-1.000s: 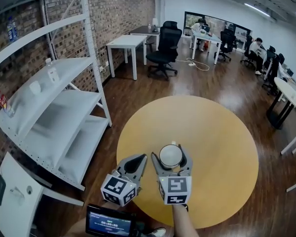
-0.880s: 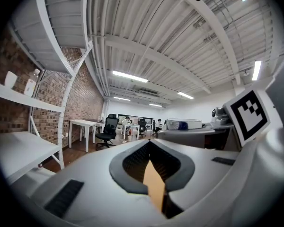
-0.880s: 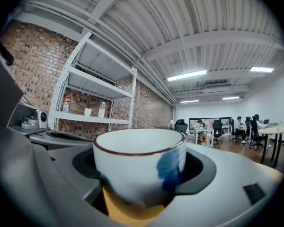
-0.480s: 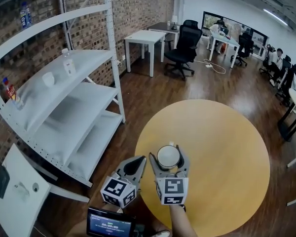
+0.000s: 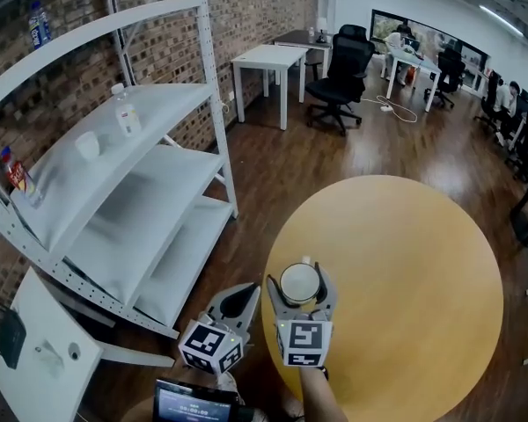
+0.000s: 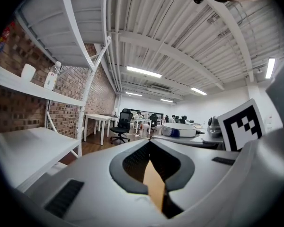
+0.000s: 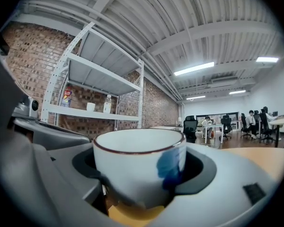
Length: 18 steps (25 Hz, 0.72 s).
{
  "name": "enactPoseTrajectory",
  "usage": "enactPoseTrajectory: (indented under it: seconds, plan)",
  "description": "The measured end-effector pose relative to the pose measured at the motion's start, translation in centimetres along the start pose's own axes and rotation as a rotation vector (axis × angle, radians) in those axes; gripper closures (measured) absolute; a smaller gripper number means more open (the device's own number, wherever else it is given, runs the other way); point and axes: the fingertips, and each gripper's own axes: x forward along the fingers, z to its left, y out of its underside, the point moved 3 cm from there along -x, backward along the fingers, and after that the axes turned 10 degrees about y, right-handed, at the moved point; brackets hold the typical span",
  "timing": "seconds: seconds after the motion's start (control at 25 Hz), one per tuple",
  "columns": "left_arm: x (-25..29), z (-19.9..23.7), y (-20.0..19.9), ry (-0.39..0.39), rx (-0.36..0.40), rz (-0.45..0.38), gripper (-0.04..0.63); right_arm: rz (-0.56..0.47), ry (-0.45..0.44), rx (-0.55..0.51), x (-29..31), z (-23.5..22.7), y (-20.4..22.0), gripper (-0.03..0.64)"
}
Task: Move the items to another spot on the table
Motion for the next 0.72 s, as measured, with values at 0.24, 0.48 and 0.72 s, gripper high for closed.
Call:
enactPoseTrajectory:
  seconds: [0.24,0.48,0.72]
  plan:
    - [1.4,2.0,1.9,0.026,0.002,0.033,0.59,0.022,0.022,-0.002,2.8,0.7,3.3,0.204]
    - [2.1,3.1,4.7,0.035,-0.022,0.074,0.591,0.058,0.059,0.012,4.5,0.4,7.1,0.204]
    - [2.5,4.2,6.1,0.037,-0.026,0.099,0.591,0.103,0.068,0.011,6.1,0.6,10.6,0.204]
